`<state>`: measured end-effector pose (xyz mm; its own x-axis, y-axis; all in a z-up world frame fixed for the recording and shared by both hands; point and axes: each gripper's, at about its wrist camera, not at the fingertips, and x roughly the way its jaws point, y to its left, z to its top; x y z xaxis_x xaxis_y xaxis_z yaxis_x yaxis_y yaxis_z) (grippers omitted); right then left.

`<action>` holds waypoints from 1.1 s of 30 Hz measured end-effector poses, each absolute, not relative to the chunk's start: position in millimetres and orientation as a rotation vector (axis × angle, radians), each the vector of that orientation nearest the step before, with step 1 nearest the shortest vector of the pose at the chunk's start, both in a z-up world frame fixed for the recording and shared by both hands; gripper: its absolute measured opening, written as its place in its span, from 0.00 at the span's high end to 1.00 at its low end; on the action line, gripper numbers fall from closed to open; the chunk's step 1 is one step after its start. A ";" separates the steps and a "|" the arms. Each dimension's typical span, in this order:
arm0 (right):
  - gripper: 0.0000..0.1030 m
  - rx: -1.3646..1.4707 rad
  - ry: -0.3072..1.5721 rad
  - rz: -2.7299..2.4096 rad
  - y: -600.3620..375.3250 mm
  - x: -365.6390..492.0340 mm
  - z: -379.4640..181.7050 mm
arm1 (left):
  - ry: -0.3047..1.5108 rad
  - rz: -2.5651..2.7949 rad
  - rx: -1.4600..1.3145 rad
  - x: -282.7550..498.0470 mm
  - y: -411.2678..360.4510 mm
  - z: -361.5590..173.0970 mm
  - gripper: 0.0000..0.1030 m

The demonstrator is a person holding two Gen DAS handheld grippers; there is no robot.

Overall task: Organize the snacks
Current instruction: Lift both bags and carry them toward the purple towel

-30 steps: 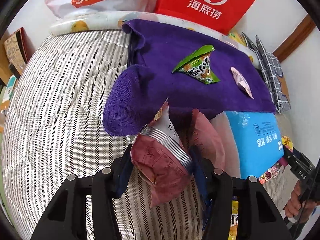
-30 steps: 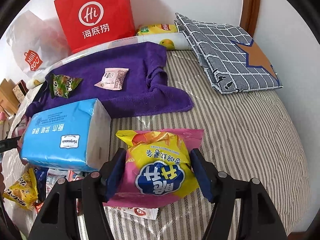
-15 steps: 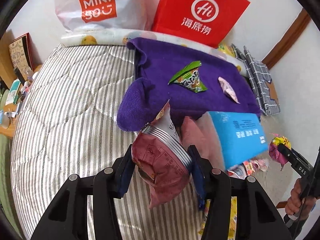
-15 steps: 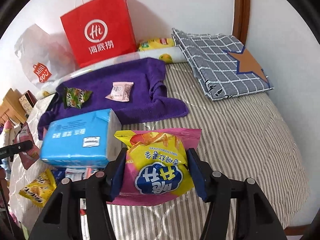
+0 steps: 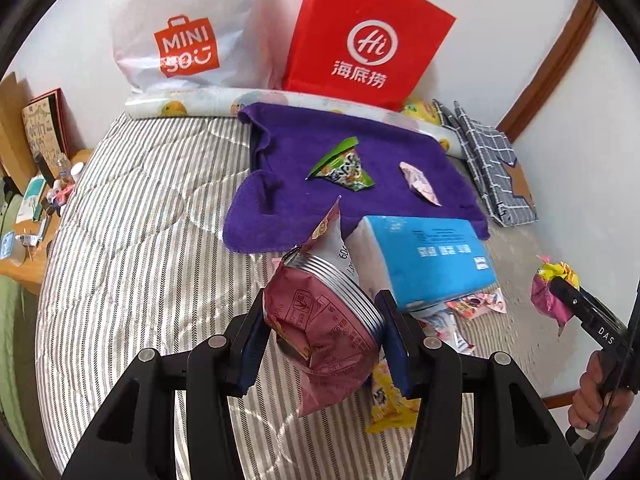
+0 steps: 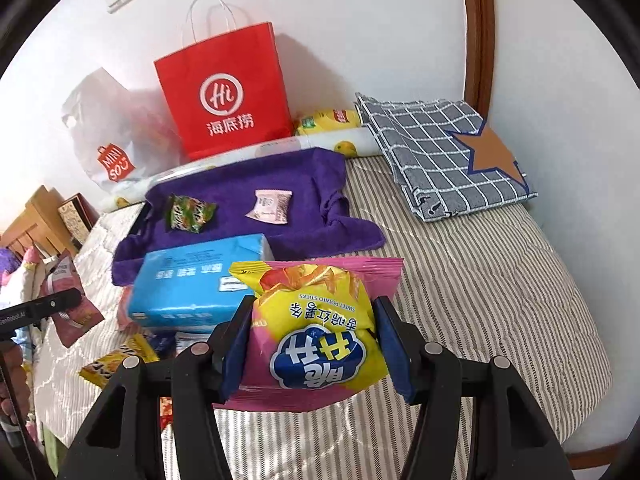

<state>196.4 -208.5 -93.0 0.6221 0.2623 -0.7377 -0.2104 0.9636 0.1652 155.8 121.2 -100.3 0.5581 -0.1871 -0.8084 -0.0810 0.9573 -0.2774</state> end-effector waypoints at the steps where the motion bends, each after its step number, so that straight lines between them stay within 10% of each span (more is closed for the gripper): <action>1: 0.46 0.065 0.853 0.276 -208.1 195.0 -91.6 | 0.977 -0.068 -0.301 154.5 119.8 -98.5 0.50; 33: 0.46 0.091 0.797 0.348 -181.1 179.8 -66.5 | 0.923 -0.234 -0.272 156.3 67.6 -69.3 0.50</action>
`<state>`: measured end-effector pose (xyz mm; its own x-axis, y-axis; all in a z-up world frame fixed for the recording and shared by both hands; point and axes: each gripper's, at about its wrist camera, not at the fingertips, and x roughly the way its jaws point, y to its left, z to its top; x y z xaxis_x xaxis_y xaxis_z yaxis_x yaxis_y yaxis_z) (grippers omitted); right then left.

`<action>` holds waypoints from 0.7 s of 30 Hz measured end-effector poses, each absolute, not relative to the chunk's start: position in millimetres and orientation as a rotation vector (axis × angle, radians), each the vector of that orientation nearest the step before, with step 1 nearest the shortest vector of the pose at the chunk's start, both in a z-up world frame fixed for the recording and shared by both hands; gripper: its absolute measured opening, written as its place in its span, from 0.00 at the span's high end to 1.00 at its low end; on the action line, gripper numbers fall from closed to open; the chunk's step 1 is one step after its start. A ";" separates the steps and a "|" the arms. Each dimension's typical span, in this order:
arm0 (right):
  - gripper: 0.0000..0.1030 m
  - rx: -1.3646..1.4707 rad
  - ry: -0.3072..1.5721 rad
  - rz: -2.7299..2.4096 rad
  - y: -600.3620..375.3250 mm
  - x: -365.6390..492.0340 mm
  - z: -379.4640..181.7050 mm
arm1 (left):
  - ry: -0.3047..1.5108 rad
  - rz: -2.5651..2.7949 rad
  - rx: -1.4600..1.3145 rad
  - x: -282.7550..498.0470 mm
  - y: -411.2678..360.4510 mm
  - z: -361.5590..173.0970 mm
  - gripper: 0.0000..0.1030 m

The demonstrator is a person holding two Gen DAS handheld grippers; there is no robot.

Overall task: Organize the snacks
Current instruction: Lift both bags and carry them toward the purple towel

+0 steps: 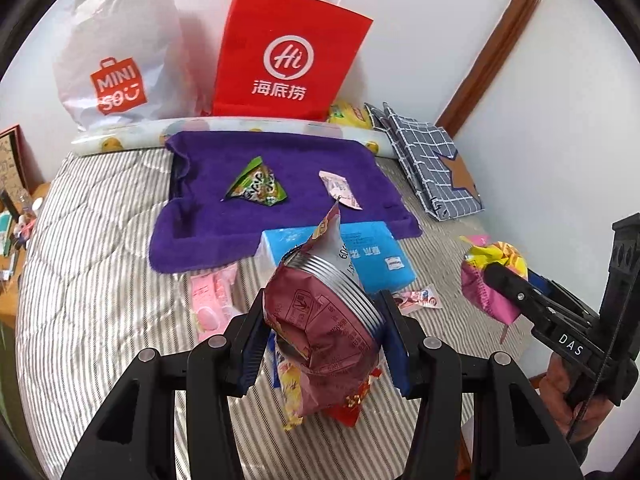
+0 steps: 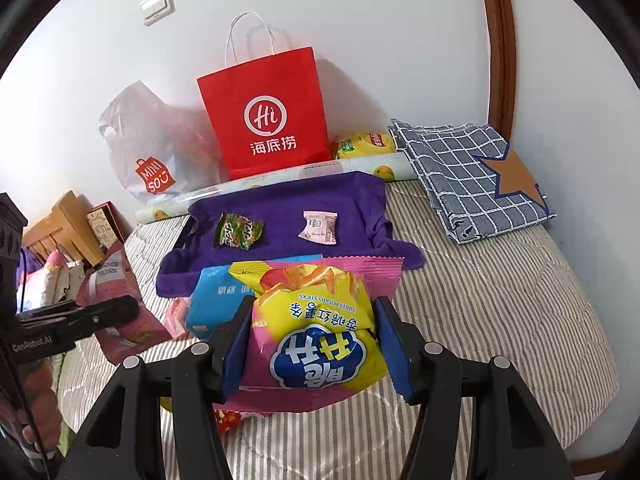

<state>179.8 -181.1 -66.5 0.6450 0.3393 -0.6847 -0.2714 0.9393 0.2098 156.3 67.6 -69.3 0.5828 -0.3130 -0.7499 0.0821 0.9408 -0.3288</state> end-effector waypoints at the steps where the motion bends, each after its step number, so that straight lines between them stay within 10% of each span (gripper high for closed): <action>1: 0.46 0.095 0.796 0.348 -180.2 182.1 -67.1 | 0.924 -0.241 -0.270 159.1 66.8 -70.0 0.50; 21: 0.46 0.141 0.757 0.296 -163.5 231.9 -64.5 | 0.922 -0.317 -0.204 221.5 69.1 -71.2 0.50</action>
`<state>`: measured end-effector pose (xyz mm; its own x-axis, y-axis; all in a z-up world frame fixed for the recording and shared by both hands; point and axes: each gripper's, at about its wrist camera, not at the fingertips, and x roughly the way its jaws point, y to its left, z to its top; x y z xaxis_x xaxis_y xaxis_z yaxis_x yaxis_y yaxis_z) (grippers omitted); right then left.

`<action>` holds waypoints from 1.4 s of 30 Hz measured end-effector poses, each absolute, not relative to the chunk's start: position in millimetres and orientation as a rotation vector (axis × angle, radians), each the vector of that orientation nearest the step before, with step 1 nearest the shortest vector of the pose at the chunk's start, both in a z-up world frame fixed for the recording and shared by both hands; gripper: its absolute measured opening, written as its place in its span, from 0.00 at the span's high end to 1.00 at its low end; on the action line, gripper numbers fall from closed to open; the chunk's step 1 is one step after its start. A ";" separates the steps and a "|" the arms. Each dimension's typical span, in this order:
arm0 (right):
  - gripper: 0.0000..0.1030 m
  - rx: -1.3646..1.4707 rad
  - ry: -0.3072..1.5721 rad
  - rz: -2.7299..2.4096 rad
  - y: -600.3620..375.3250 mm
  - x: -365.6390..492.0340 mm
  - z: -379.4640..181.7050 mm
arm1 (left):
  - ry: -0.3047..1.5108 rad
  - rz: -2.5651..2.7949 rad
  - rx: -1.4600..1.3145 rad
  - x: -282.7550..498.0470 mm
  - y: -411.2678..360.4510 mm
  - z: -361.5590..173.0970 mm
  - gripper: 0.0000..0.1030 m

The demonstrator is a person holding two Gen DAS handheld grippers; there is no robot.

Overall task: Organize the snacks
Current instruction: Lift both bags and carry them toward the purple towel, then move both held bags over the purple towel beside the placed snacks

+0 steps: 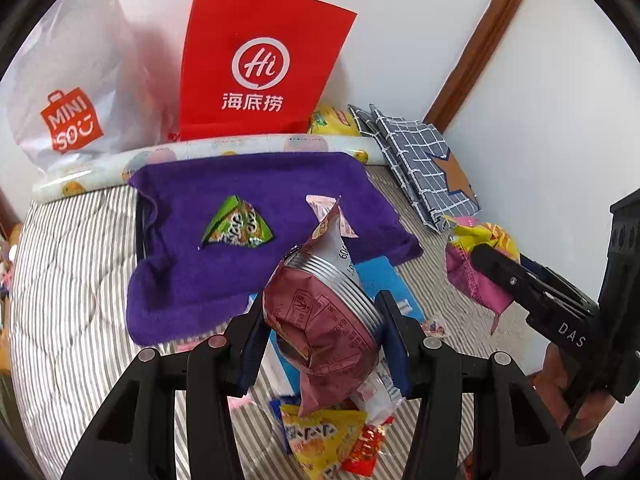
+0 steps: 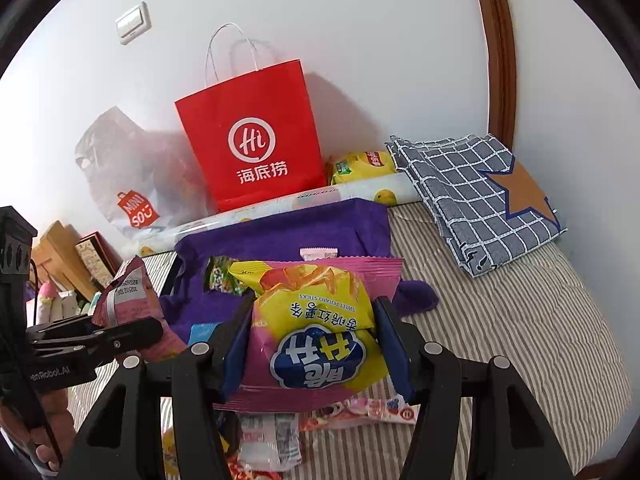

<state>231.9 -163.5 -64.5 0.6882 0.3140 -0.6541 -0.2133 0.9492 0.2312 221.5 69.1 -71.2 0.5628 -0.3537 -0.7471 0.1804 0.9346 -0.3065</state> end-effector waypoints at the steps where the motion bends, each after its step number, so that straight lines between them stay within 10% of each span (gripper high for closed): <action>1: 0.46 0.143 0.757 0.291 -162.7 234.1 -64.6 | 0.922 -0.317 -0.199 223.6 69.9 -71.0 0.50; 42: 0.46 0.149 0.753 0.207 -148.1 245.2 -56.5 | 0.945 -0.356 -0.193 236.3 80.6 -72.3 0.50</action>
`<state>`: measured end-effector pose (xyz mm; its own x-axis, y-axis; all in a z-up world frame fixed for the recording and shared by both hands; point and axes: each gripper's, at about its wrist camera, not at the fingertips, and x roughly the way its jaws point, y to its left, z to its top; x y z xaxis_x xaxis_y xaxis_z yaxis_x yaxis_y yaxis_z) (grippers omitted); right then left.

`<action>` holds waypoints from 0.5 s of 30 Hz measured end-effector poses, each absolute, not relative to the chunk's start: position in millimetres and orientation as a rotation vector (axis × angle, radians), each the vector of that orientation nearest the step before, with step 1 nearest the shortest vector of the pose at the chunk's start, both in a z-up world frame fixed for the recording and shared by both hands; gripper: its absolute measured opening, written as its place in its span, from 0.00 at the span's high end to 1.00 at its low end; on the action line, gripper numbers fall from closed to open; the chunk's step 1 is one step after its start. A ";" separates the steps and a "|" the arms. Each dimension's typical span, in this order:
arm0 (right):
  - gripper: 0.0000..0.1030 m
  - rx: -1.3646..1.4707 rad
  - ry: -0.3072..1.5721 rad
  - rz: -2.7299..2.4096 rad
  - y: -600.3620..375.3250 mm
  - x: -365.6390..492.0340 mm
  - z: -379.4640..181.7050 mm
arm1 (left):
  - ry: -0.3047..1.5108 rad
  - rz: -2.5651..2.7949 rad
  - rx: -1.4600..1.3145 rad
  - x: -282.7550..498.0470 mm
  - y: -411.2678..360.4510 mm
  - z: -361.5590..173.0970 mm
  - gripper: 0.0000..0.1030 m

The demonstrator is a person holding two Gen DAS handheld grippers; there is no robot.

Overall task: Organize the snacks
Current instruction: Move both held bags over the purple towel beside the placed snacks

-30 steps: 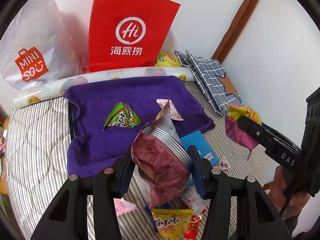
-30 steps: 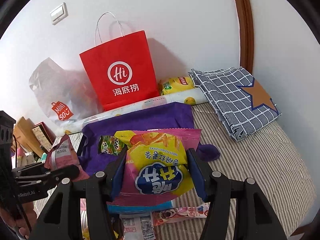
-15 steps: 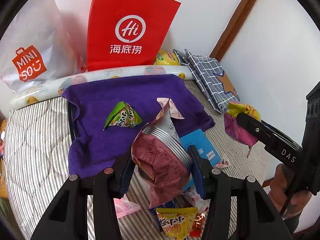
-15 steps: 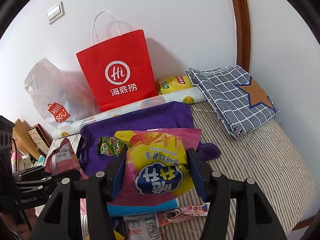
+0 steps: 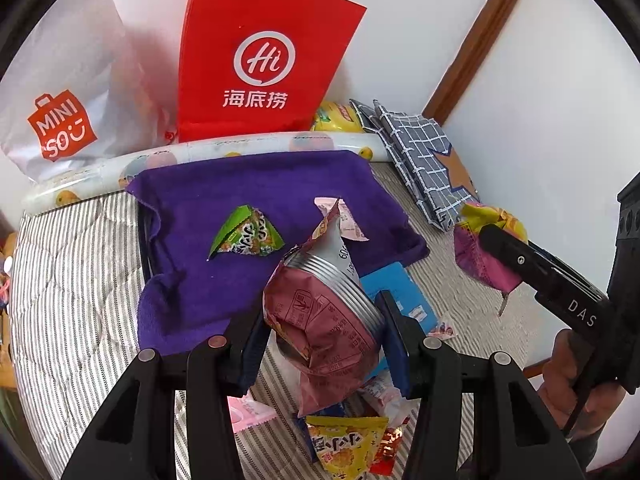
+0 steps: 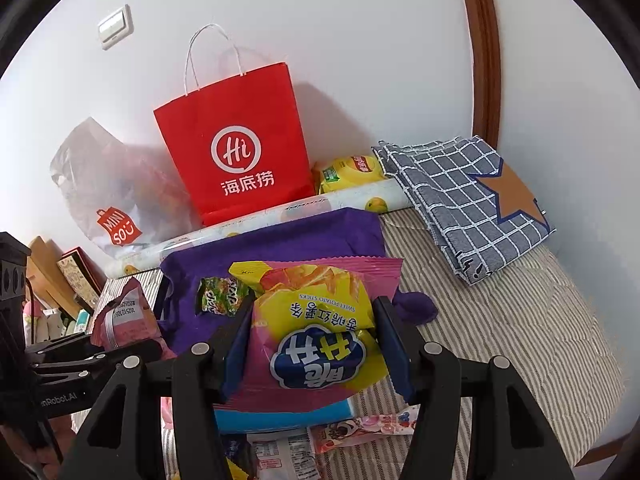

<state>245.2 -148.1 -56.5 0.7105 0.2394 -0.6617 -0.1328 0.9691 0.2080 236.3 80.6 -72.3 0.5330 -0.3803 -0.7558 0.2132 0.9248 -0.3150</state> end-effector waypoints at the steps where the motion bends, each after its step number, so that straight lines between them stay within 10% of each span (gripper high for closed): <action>1: 0.46 0.152 0.753 0.207 -149.9 245.2 -55.8 | 0.945 -0.357 -0.190 236.0 79.2 -71.5 0.50; 15: 0.46 0.138 0.747 0.219 -164.5 243.4 -52.3 | 0.944 -0.333 -0.195 233.3 71.7 -62.0 0.50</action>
<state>243.4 -164.5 -52.3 0.7128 0.2460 -0.6568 -0.1480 0.9681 0.2021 233.3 71.7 -62.0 0.5409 -0.3627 -0.7588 0.1937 0.9317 -0.3073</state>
